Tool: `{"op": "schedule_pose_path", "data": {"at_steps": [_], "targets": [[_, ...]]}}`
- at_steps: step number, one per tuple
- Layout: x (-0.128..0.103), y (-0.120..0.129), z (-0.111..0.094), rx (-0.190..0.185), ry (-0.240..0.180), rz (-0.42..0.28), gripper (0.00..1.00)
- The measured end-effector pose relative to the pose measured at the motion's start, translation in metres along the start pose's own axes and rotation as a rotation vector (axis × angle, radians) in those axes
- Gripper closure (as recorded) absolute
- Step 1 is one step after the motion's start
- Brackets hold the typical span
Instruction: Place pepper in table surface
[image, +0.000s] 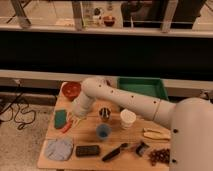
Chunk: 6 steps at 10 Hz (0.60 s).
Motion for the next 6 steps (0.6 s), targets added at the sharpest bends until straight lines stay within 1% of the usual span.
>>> {"op": "schedule_pose_path", "data": {"at_steps": [3, 6], "targets": [[-0.0090, -0.0016, -0.0063, 0.022, -0.005, -0.022, 1.00], [-0.0130, -0.0028, -0.0090, 0.031, -0.004, -0.034, 1.00]]}}
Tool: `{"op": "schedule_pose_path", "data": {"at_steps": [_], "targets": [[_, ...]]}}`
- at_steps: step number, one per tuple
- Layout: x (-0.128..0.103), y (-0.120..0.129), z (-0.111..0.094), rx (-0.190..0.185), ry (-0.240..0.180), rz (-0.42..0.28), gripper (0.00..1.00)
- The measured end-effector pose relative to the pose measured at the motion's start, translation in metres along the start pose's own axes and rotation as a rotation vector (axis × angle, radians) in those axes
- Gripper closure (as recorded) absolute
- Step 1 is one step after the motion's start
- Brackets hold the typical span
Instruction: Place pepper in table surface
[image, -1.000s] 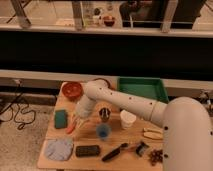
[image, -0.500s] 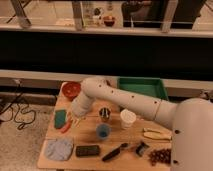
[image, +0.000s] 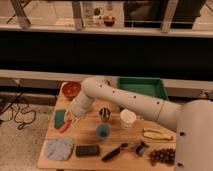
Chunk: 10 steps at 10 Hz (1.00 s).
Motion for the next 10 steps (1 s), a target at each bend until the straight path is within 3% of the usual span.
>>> {"op": "schedule_pose_path", "data": {"at_steps": [2, 10], "targets": [[0.009, 0.003, 0.004, -0.007, 0.003, 0.013, 1.00], [0.082, 0.023, 0.031, -0.073, 0.041, 0.133, 1.00]]}}
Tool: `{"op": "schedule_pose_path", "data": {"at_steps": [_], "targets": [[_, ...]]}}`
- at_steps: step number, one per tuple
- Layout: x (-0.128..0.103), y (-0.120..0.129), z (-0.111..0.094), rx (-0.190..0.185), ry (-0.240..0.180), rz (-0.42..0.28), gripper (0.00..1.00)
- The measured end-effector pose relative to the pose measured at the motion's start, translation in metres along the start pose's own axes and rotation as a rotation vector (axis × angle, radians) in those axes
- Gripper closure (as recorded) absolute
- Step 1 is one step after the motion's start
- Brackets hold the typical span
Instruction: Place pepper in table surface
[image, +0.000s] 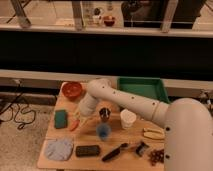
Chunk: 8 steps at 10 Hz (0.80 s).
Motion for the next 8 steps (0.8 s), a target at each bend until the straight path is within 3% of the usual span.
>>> {"op": "schedule_pose_path", "data": {"at_steps": [5, 8], "targets": [[0.018, 0.011, 0.024, -0.073, 0.031, 0.034, 1.00], [0.017, 0.012, 0.028, -0.086, 0.032, 0.033, 1.00]]}}
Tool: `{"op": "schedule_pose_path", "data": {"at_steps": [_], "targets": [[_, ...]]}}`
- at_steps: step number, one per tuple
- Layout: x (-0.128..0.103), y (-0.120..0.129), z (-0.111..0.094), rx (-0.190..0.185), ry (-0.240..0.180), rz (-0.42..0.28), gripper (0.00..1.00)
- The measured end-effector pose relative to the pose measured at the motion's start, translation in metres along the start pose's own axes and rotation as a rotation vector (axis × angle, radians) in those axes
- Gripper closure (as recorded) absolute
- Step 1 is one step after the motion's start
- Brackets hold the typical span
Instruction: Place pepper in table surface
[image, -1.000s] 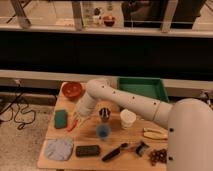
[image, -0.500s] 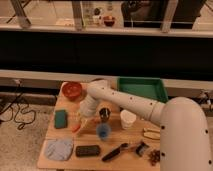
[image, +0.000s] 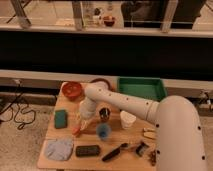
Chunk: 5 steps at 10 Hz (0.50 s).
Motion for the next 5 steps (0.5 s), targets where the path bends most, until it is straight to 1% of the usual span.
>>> {"op": "schedule_pose_path", "data": {"at_steps": [1, 2, 3, 4, 5], "targets": [[0.0001, 0.0001, 0.0001, 0.000, 0.000, 0.000, 0.98], [0.0002, 0.0000, -0.0001, 0.001, 0.000, 0.000, 0.91], [0.0002, -0.0002, -0.0002, 0.002, 0.000, 0.001, 0.79], [0.0002, -0.0002, 0.0000, 0.002, 0.000, 0.001, 0.71], [0.0002, -0.0002, 0.0000, 0.002, 0.000, 0.000, 0.59]]}}
